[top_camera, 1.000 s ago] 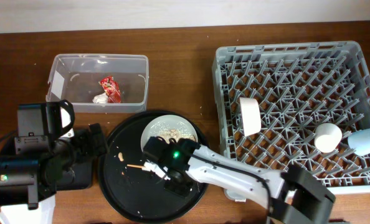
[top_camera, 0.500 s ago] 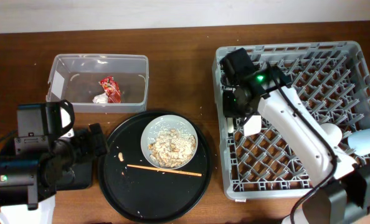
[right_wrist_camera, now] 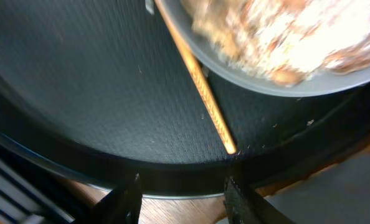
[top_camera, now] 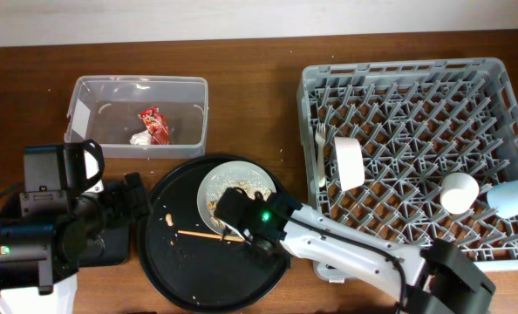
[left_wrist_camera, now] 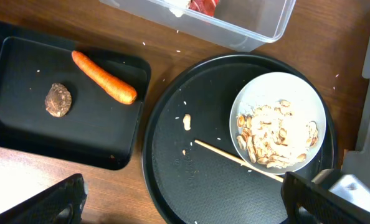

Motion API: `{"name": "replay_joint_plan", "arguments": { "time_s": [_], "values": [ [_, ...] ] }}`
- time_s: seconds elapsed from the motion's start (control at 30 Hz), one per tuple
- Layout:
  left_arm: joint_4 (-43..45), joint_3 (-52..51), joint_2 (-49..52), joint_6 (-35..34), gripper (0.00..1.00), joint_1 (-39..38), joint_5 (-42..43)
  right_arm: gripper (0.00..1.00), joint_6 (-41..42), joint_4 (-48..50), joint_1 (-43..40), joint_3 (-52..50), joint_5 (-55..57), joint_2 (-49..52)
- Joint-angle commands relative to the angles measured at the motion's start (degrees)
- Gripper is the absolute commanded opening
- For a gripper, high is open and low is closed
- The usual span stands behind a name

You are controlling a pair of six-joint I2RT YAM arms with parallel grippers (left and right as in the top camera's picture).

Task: Sort waste into correct bins and load items into the dishwasher rack
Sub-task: 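Reach the right gripper to the chopstick and grasp it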

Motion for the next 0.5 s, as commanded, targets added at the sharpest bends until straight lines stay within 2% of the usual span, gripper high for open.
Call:
{"name": "replay_joint_plan", "arguments": {
  "time_s": [0.0, 0.1, 0.2, 0.3, 0.43, 0.47],
  "values": [
    [0.1, 0.8, -0.2, 0.7, 0.99, 0.2, -0.5, 0.51, -9.3, 4.2, 0.1, -4.3, -4.2, 0.0],
    [0.1, 0.8, -0.2, 0.7, 0.99, 0.2, -0.5, 0.57, -10.5, 8.4, 0.0, -6.5, -4.2, 0.0],
    [0.1, 0.8, -0.2, 0.7, 0.99, 0.2, -0.5, 0.58, -10.5, 11.4, -0.4, -9.0, -4.0, 0.0],
    [0.1, 0.8, -0.2, 0.7, 1.00, 0.2, -0.5, 0.58, -11.5, 15.1, -4.1, -10.0, -3.8, 0.3],
    [0.1, 0.8, -0.2, 0.7, 0.99, 0.2, -0.6, 0.57, -11.6, 16.2, -4.4, -10.2, -4.7, 3.9],
    [0.1, 0.8, -0.2, 0.7, 0.99, 0.2, -0.5, 0.52, -11.6, 16.3, -4.4, -10.2, -4.7, 4.5]
  ]
}}
